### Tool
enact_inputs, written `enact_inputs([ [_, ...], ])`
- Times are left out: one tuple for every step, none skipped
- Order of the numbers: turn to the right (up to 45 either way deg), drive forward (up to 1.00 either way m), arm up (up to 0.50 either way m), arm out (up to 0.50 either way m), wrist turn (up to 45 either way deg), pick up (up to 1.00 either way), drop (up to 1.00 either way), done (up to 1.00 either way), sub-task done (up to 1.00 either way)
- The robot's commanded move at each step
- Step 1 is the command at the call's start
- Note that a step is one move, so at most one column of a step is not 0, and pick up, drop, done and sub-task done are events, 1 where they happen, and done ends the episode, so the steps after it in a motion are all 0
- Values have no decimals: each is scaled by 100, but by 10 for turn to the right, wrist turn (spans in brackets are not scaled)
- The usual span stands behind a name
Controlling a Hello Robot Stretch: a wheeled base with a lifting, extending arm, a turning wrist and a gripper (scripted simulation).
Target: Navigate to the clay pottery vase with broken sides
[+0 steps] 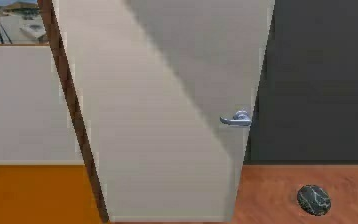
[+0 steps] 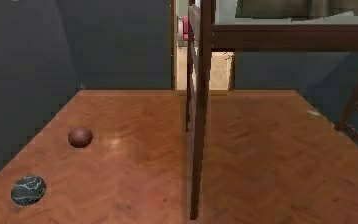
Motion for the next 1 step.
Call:
enact_inputs([
  [450, 0, 0, 0, 0, 0, 0, 0, 0],
])
